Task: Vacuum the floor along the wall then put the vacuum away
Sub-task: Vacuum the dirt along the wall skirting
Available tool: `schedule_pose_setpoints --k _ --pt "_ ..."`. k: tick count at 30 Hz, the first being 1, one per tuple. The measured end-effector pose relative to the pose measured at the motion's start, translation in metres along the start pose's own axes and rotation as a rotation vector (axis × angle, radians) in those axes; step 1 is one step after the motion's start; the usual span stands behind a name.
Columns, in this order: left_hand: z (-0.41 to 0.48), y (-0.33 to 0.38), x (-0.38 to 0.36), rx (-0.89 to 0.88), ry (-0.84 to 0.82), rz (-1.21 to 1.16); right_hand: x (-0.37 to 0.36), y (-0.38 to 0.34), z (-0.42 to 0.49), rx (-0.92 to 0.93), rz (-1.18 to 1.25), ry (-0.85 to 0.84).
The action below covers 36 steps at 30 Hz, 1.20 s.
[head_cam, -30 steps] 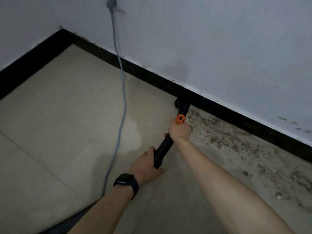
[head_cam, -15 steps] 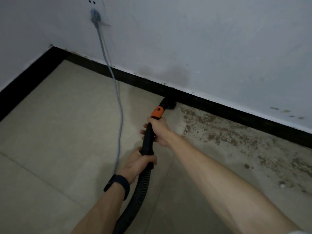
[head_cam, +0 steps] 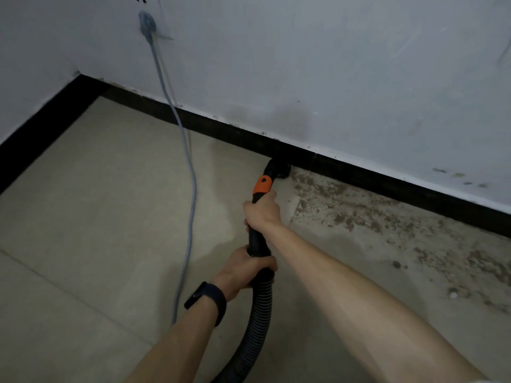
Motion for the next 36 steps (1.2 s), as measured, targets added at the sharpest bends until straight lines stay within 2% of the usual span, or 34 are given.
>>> schedule_pose_setpoints --k 8,15,26,36 --pt "-0.01 -0.017 -0.011 0.106 -0.112 0.197 0.006 0.033 -0.024 0.013 -0.041 0.021" --pt "-0.007 -0.015 -0.011 0.088 -0.077 0.275 0.01 0.03 -0.024 0.023 -0.03 -0.004" --pt "0.012 -0.003 -0.01 0.083 -0.134 0.084 0.012 0.008 -0.006 0.04 -0.255 0.082" --pt "0.01 0.0 -0.019 0.07 -0.149 0.115 0.015 0.016 0.0 0.039 -0.285 0.093"
Point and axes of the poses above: each hand's wrist, its own z-axis towards the middle knuckle, its own x-axis out of the back of the hand, y = z × x, the point moved 1 cm from there along z, towards the middle knuckle, and after that the axes turned 3 degrees about -x, right-handed, at the moved point
